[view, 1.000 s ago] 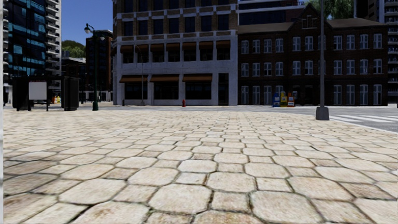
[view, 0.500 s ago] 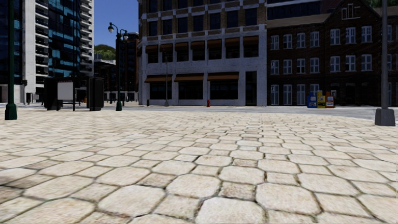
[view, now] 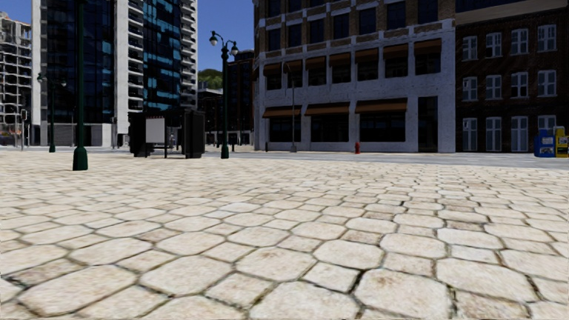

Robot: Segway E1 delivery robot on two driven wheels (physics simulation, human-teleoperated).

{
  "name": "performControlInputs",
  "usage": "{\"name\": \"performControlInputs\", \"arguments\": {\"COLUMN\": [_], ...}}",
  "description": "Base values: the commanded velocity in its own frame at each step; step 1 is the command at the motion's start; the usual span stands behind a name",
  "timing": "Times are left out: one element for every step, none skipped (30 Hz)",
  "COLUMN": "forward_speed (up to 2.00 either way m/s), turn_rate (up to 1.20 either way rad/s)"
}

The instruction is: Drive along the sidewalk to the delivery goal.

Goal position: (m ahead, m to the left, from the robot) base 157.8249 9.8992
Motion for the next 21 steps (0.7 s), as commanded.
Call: {"name": "performControlInputs", "arguments": {"forward_speed": [2.00,2.00,2.00,2.00,2.00,2.00,2.00,2.00,2.00,2.00,2.00,2.00,2.00,2.00,2.00,2.00,2.00,2.00,2.00,2.00,2.00], "turn_rate": [0.50,0.50,0.50,0.50,0.50,0.50,0.50,0.50,0.50,0.50,0.50,0.50,0.50,0.50,0.50,0.50,0.50,0.50,0.50,0.51,0.54]}}
